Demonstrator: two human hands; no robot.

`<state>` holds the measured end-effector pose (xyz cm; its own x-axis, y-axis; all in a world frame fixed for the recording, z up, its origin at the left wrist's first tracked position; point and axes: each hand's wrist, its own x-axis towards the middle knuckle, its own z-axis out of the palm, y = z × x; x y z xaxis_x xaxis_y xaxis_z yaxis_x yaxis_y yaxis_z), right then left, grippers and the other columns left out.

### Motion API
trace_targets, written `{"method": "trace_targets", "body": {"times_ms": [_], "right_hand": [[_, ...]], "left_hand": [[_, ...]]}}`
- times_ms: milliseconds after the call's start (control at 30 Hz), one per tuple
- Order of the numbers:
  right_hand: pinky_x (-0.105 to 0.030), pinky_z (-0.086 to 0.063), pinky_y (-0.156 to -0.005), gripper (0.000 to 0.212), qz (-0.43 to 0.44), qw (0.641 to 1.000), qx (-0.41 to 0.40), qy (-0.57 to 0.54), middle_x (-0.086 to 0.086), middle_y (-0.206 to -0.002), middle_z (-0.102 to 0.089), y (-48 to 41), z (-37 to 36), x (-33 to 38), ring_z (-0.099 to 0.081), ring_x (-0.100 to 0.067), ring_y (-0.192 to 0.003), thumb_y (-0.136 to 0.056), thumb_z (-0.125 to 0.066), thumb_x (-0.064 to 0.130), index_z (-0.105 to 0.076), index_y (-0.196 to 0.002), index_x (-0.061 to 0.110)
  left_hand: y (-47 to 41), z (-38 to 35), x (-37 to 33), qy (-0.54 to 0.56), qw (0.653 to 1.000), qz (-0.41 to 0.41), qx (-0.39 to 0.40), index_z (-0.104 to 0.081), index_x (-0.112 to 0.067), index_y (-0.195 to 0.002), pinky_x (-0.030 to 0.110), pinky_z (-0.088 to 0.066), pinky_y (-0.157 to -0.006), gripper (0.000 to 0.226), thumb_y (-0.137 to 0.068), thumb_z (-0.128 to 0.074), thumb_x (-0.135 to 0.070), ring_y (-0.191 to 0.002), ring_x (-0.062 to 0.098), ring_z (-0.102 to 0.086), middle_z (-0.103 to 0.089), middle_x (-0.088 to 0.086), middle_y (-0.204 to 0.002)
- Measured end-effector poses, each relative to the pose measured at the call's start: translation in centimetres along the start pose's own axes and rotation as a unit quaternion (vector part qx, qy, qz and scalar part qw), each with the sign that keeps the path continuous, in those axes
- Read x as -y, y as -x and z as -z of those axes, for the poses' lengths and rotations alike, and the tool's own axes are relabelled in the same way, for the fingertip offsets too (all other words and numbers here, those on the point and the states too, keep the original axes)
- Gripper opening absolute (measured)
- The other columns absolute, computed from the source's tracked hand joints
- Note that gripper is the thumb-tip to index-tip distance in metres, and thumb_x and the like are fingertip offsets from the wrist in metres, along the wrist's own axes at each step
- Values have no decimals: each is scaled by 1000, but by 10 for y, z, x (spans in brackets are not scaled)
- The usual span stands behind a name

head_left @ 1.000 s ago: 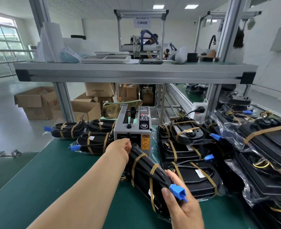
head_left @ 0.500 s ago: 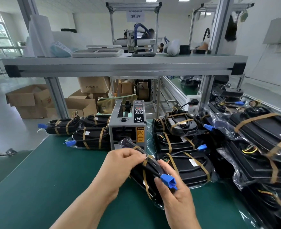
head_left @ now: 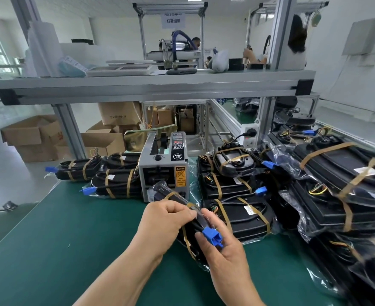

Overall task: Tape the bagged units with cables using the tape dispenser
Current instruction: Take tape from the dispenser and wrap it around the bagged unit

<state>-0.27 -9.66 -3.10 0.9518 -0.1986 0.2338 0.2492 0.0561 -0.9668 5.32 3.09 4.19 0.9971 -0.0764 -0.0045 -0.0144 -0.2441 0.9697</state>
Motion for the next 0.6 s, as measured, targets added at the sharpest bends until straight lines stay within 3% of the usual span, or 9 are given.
{"method": "trace_targets", "body": {"times_ms": [200,367,433,600], "right_hand": [[3,-41,-80,51,6,1000,-3,3,45,-111,-61,0,0,-1,-56,21,-106,-80,-69,33,-59,-130,32],[-3,-47,-82,50,-2,1000,3,-17,36,-115,-65,0,-1,-3,-61,13,-108,-80,-71,27,-60,-129,31],[-5,-48,-83,51,-4,1000,6,-24,33,-116,-67,-1,-1,-3,-62,10,-110,-80,-71,27,-60,-130,30],[-14,-51,-93,52,-14,999,8,-31,24,-121,-68,0,-1,-5,-63,2,-116,-79,-72,28,-61,-130,31]], "left_hand": [[-1,-2,4,-27,999,-10,-19,-77,-25,-60,6,-43,-53,18,-76,-82,-18,-60,-1,-64,-70,-15,-72],[0,-5,9,-64,997,-21,-39,-75,-32,-61,22,-46,-64,17,-76,-81,-27,-63,1,-65,-68,-20,-75],[0,-6,10,-70,996,-24,-47,-74,-33,-63,24,-49,-62,16,-77,-81,-28,-62,5,-65,-68,-19,-71],[1,-9,12,-111,991,-40,-61,-72,-36,-66,13,-41,-47,14,-77,-79,-31,-55,-2,-59,-65,-24,-70]]}}
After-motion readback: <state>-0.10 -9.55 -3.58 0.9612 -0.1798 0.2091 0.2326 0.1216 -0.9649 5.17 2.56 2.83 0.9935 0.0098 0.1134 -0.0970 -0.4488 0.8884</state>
